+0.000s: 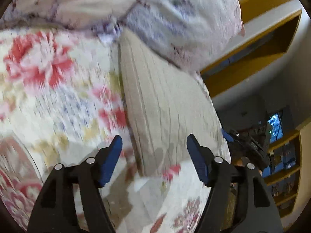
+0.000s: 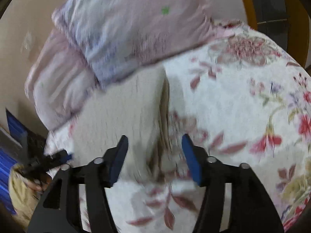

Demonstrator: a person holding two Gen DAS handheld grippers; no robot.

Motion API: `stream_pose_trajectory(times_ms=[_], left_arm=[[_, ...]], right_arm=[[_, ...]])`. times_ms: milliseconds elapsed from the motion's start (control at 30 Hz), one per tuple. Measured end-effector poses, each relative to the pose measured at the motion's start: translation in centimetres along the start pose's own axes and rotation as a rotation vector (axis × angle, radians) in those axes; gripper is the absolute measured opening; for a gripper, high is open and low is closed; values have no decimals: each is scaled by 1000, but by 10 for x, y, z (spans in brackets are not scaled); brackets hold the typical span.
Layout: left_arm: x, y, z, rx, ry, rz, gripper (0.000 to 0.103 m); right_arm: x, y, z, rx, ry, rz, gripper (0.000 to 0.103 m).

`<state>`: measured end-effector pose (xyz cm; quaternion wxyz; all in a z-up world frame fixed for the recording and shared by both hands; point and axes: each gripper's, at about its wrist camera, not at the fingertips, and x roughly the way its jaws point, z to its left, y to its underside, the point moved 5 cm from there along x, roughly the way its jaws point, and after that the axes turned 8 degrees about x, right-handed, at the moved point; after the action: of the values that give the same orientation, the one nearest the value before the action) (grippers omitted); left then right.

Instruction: Fold small clothes

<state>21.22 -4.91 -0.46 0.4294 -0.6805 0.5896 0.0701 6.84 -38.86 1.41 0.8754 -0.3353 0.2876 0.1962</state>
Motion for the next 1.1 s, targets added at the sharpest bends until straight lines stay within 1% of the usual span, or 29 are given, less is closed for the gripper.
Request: stream_pose_trajectory(times_ms=[33, 67, 167, 233, 333, 367, 400, 433, 467, 500, 533, 567, 600, 633, 667, 733, 800, 867, 933, 1000, 1033, 1100], left_arm=[[0, -7, 2, -9, -9, -15, 74], [2, -15, 4, -17, -25, -29, 75], [13, -35, 12, -30, -94, -56, 77], [24, -43, 19, -49, -104, -50, 77], [36, -49, 24, -91, -103, -32, 77], [40, -49, 26, -100, -100, -26, 77], [45, -51, 28, -108, -95, -20, 77], [48, -52, 28, -113, -90, -18, 77], [50, -53, 27, -115, -86, -17, 77], [52, -54, 26, -114, -84, -17, 77], [51, -52, 26, -109, -82, -19, 77], [52, -52, 24, -96, -84, -19, 77], [52, -51, 23, -86, -85, -18, 77], [54, -51, 21, -77, -83, -17, 77], [56, -50, 19, -68, -79, -14, 77], [62, -52, 16, -57, -86, -7, 77], [61, -52, 13, -37, -99, -11, 77], [61, -51, 13, -43, -98, -11, 77], [60, -52, 14, -61, -90, -5, 77], [55, -49, 14, -71, -78, -2, 77], [53, -47, 15, -73, -74, -2, 77], [49, -44, 15, -71, -69, 2, 78]], right_arm=[[4, -11, 1, 30, -21, -1, 61], [11, -19, 3, 54, -30, 1, 61], [40, -43, 1, 115, -14, 30, 61], [62, -55, -2, 156, -1, 58, 59], [90, -63, -4, 172, 42, 89, 52], [96, -64, -3, 166, 46, 99, 37], [101, -63, -1, 153, 39, 110, 15], [103, -63, 5, 118, 36, 102, 13], [97, -65, 14, 56, 34, 47, 10], [89, -67, 22, 13, 15, 2, 9], [74, -68, 32, -37, -23, -78, 9], [62, -68, 37, -65, -36, -136, 9], [53, -68, 38, -84, -19, -187, 9], [52, -68, 36, -86, 4, -195, 9], [58, -68, 29, -78, 53, -176, 9], [85, -63, 9, -46, 169, -83, 9], [100, -57, 0, -26, 211, -26, 9], [103, -56, 2, -28, 214, -20, 10], [96, -58, 4, -20, 207, -23, 15], [79, -59, 1, 2, 189, -36, 40], [71, -58, -1, 7, 177, -45, 45], [59, -54, 3, 10, 158, -60, 46]])
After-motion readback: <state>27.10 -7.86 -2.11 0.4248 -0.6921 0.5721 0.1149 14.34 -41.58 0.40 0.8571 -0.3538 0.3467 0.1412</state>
